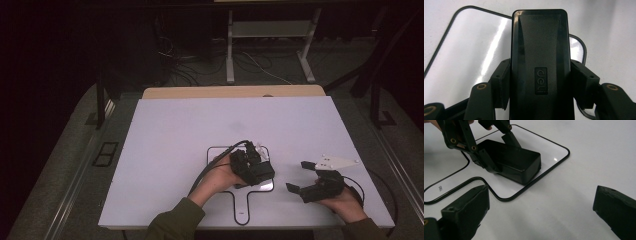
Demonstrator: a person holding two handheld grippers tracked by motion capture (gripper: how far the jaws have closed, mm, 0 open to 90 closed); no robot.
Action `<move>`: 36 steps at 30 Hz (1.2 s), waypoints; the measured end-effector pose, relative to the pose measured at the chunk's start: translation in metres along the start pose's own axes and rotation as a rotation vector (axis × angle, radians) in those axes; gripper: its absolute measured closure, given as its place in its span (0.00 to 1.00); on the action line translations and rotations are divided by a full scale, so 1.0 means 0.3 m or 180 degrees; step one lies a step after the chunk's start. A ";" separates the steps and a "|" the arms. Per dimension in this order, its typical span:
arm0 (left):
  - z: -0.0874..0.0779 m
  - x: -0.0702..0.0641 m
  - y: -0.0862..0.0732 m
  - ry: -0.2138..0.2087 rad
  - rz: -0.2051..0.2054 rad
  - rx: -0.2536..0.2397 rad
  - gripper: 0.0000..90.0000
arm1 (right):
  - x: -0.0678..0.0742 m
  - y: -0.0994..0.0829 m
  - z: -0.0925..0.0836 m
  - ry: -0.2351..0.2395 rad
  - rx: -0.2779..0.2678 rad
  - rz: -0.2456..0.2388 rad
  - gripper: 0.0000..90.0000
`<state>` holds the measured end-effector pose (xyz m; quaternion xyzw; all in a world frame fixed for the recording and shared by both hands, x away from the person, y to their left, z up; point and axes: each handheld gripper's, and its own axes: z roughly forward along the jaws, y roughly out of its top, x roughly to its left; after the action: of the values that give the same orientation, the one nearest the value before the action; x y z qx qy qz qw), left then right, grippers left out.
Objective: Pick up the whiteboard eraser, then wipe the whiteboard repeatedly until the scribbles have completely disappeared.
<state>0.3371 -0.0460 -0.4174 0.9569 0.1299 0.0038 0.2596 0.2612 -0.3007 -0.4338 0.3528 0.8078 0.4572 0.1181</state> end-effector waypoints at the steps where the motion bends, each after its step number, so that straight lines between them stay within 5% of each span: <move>1: -0.004 0.002 -0.002 -0.0016 -0.0025 -0.0020 0.43 | 0.000 0.000 0.000 -0.0001 0.0000 0.0001 0.00; 5: -0.025 0.012 -0.008 -0.0004 -0.0075 -0.0047 0.43 | 0.001 0.000 0.001 -0.0002 0.0002 -0.0005 0.00; 7: -0.040 0.030 -0.009 0.0042 0.0029 -0.0074 0.43 | 0.001 0.000 0.001 -0.0003 0.0006 -0.0004 0.00; 22: -0.136 0.110 -0.038 0.0169 -0.0156 -0.0165 0.43 | 0.003 -0.002 0.002 0.0014 -0.0002 0.0005 0.00; 36: -0.153 0.200 -0.047 0.0319 -0.0328 -0.0163 0.43 | 0.000 -0.001 0.003 0.0017 -0.0014 0.0032 0.00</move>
<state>0.3882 0.0035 -0.3884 0.9406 0.1916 0.0416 0.2770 0.2615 -0.3001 -0.4345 0.3554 0.8053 0.4605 0.1144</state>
